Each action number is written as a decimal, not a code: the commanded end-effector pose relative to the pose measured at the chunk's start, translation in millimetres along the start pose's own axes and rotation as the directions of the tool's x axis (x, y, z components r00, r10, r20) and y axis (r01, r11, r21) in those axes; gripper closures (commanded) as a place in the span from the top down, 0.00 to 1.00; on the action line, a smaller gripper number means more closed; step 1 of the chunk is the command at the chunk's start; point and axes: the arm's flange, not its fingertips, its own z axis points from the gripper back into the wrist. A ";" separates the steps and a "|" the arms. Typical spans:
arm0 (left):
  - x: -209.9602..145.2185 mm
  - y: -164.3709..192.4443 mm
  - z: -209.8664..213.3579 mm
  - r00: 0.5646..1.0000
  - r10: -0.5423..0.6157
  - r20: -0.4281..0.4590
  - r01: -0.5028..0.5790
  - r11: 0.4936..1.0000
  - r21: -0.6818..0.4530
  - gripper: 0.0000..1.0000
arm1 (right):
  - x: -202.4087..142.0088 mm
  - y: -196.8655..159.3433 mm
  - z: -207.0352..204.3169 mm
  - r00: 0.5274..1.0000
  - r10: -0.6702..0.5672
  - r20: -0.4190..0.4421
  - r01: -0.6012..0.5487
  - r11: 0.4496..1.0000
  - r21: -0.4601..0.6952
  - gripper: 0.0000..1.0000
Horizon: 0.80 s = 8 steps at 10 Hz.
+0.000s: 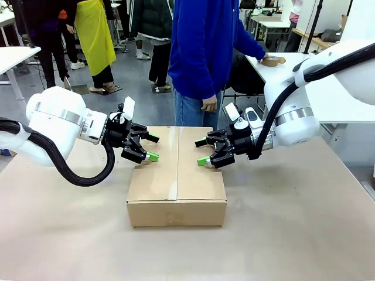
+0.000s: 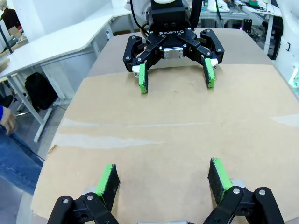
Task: Pack the gift set into the box.
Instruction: Press and hold the closed box until the human finishes sealing it.
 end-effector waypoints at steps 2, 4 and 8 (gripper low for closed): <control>-3.4 -2.7 -1.0 1.000 -0.005 0.009 0.005 1.000 0.011 1.00 | -2.6 -0.2 -0.7 1.000 0.010 0.000 -0.010 1.000 -0.001 1.00; -3.4 -2.7 -1.0 1.000 -0.005 0.009 0.005 1.000 0.011 1.00 | -2.6 -0.2 -0.7 1.000 0.010 0.000 -0.010 1.000 -0.001 1.00; -3.4 -2.7 -1.0 1.000 -0.005 0.009 0.005 1.000 0.011 1.00 | -2.6 -0.2 -0.7 1.000 0.010 0.000 -0.010 1.000 -0.001 1.00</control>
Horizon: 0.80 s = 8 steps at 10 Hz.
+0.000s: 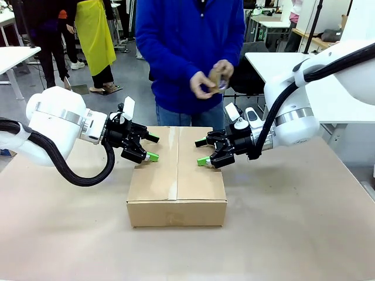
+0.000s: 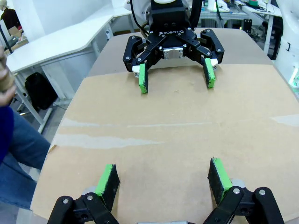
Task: Pack the gift set into the box.
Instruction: Press and hold the closed box until the human finishes sealing it.
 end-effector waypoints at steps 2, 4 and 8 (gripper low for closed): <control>-3.4 -2.7 -1.0 1.000 -0.005 0.009 0.005 1.000 0.011 1.00 | -2.6 -0.2 -0.7 1.000 0.010 0.000 -0.010 1.000 -0.001 1.00; -3.4 -2.7 -1.0 1.000 -0.005 0.009 0.005 1.000 0.011 1.00 | -2.6 -0.2 -0.7 1.000 0.010 0.000 -0.010 1.000 -0.001 1.00; -3.4 -2.7 -1.0 1.000 -0.005 0.009 0.005 1.000 0.011 1.00 | -2.6 -0.2 -0.7 1.000 0.010 0.000 -0.010 1.000 -0.001 1.00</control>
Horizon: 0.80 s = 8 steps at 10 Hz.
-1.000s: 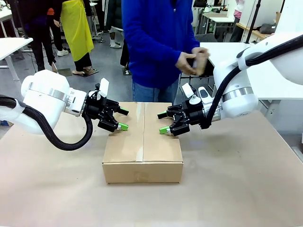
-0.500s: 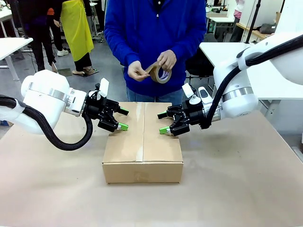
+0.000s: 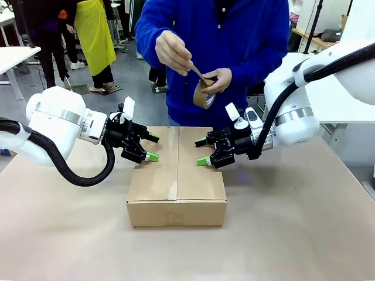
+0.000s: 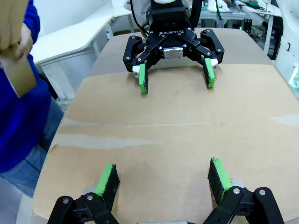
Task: Pack the gift set into the box.
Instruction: Press and hold the closed box until the human finishes sealing it.
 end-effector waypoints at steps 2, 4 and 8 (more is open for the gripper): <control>-3.4 -2.7 -1.0 1.000 -0.005 0.009 0.005 1.000 0.011 1.00 | -2.6 -0.2 -0.7 1.000 0.010 0.000 -0.010 1.000 -0.001 1.00; -3.4 -2.7 -1.0 1.000 -0.005 0.009 0.005 1.000 0.011 1.00 | -2.6 -0.2 -0.7 1.000 0.010 0.000 -0.010 1.000 -0.001 1.00; -3.4 -2.7 -1.0 1.000 -0.005 0.009 0.005 1.000 0.011 1.00 | -2.6 -0.2 -0.7 1.000 0.010 0.000 -0.010 1.000 -0.001 1.00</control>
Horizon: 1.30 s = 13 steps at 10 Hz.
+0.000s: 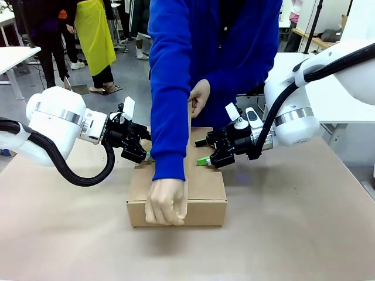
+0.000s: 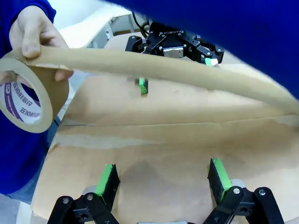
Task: Pack the gift set into the box.
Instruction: Press and hold the closed box until the human finishes sealing it.
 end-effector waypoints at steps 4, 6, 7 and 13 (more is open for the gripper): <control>-3.4 -2.7 -1.0 1.000 -0.005 0.009 0.005 1.000 0.011 1.00 | -2.6 -0.2 -0.7 1.000 0.010 0.000 -0.010 1.000 -0.001 1.00; -3.4 -2.7 -1.0 1.000 -0.005 0.009 0.005 1.000 0.011 1.00 | -2.6 -0.2 -0.7 1.000 0.010 0.000 -0.010 1.000 -0.001 1.00; -3.4 -2.7 -1.0 1.000 -0.005 0.009 0.005 1.000 0.011 1.00 | -2.6 -0.2 -0.7 1.000 0.010 0.000 -0.010 1.000 -0.001 1.00; -3.4 -2.7 -1.0 1.000 -0.005 0.009 0.005 1.000 0.011 1.00 | -2.6 -0.2 -0.7 1.000 0.010 0.000 -0.010 1.000 -0.001 1.00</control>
